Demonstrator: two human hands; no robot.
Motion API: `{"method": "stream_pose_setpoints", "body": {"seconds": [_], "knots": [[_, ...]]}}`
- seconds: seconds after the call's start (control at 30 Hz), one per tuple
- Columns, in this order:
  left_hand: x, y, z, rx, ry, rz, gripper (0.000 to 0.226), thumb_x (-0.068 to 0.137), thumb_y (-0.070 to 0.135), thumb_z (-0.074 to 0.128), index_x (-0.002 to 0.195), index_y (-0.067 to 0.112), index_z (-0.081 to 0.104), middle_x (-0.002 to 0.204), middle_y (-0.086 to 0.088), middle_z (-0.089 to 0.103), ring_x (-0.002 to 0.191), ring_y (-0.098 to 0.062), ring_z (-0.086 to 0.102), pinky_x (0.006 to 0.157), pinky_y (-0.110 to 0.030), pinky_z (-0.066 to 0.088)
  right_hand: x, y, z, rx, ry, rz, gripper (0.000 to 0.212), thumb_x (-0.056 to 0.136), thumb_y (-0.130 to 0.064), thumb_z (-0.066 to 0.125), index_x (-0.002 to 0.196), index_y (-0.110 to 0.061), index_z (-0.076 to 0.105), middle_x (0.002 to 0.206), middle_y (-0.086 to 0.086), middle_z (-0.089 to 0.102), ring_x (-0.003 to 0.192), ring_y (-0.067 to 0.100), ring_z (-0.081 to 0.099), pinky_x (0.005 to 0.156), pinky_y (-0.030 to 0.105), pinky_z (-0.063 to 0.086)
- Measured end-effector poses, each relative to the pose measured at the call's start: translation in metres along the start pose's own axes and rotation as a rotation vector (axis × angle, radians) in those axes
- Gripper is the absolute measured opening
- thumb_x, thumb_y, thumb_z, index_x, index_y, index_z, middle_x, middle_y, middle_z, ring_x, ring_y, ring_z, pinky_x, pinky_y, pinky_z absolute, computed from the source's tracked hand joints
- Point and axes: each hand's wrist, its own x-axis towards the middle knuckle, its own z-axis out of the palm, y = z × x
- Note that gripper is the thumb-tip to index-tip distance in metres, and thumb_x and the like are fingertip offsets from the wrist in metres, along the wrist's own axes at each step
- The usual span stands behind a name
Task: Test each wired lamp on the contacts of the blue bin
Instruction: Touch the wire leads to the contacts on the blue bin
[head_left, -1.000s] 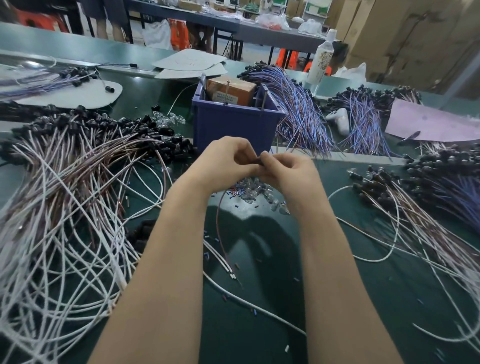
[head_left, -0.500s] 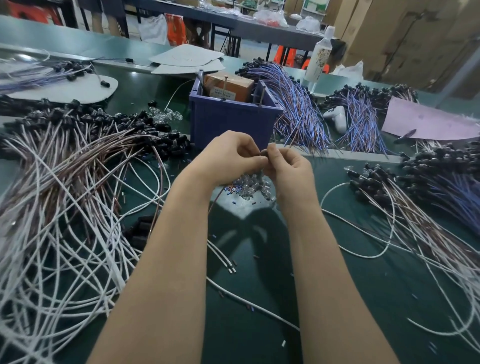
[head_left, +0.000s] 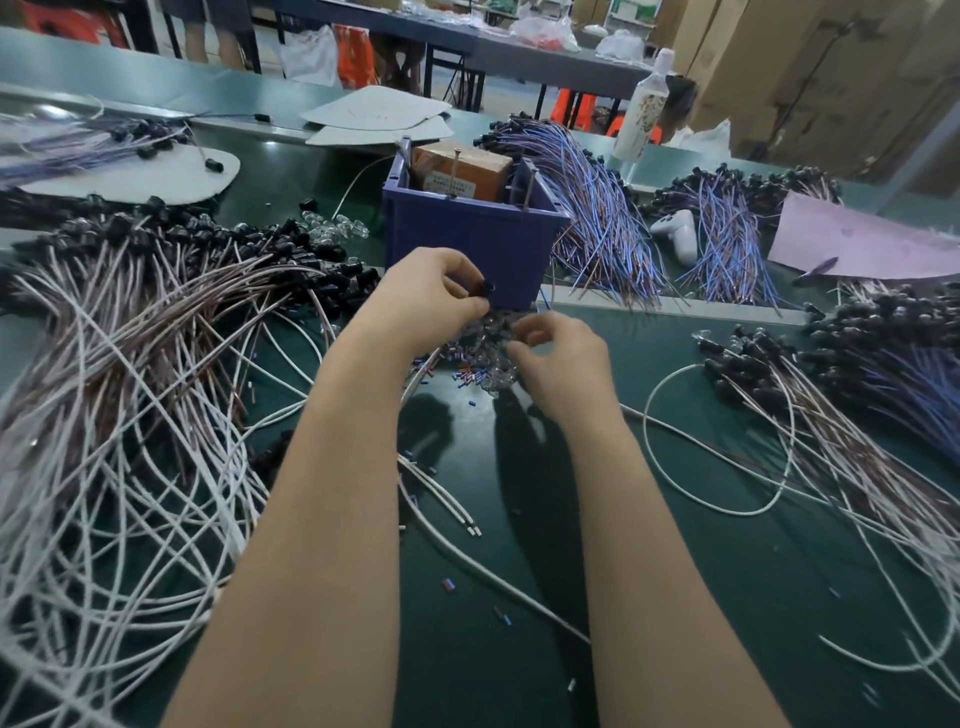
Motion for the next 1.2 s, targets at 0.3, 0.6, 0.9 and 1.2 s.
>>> {"method": "stream_pose_setpoints", "body": {"seconds": [0.3, 0.6, 0.9, 1.2], "knots": [[-0.003, -0.003, -0.001, -0.08, -0.085, 0.007, 0.023, 0.085, 0.002, 0.065, 0.083, 0.024, 0.059, 0.092, 0.0, 0.069, 0.085, -0.015, 0.066, 0.077, -0.022, 0.049, -0.005, -0.01, 0.01, -0.277, -0.163, -0.003, 0.013, 0.091, -0.015, 0.053, 0.1, -0.015, 0.063, 0.111, 0.01, 0.063, 0.101, 0.03, 0.057, 0.086, 0.035, 0.048], [-0.006, -0.004, 0.0, -0.108, -0.119, 0.014, 0.025, 0.082, -0.002, 0.065, 0.083, 0.023, 0.062, 0.092, -0.001, 0.072, 0.094, -0.021, 0.067, 0.092, -0.04, 0.052, -0.006, -0.007, 0.008, -0.215, -0.2, -0.067, 0.022, 0.092, -0.013, 0.05, 0.107, -0.02, 0.064, 0.097, 0.003, 0.06, 0.092, 0.023, 0.056, 0.08, 0.029, 0.045], [-0.005, -0.002, 0.003, -0.034, -0.156, 0.064, 0.026, 0.084, 0.001, 0.064, 0.081, 0.026, 0.06, 0.086, 0.0, 0.07, 0.082, -0.018, 0.066, 0.079, -0.028, 0.052, -0.005, -0.012, -0.013, 0.556, 0.071, -0.178, 0.018, 0.091, -0.004, 0.058, 0.101, -0.018, 0.064, 0.082, -0.001, 0.065, 0.073, 0.011, 0.059, 0.07, 0.022, 0.049], [-0.006, -0.001, 0.003, 0.001, -0.162, 0.065, 0.018, 0.086, 0.004, 0.064, 0.094, 0.019, 0.063, 0.092, -0.003, 0.07, 0.087, -0.021, 0.067, 0.084, -0.032, 0.052, -0.007, -0.012, -0.018, 0.394, 0.101, -0.261, 0.009, 0.087, -0.008, 0.065, 0.095, -0.012, 0.068, 0.081, -0.005, 0.067, 0.075, 0.005, 0.063, 0.074, 0.016, 0.05]]}}
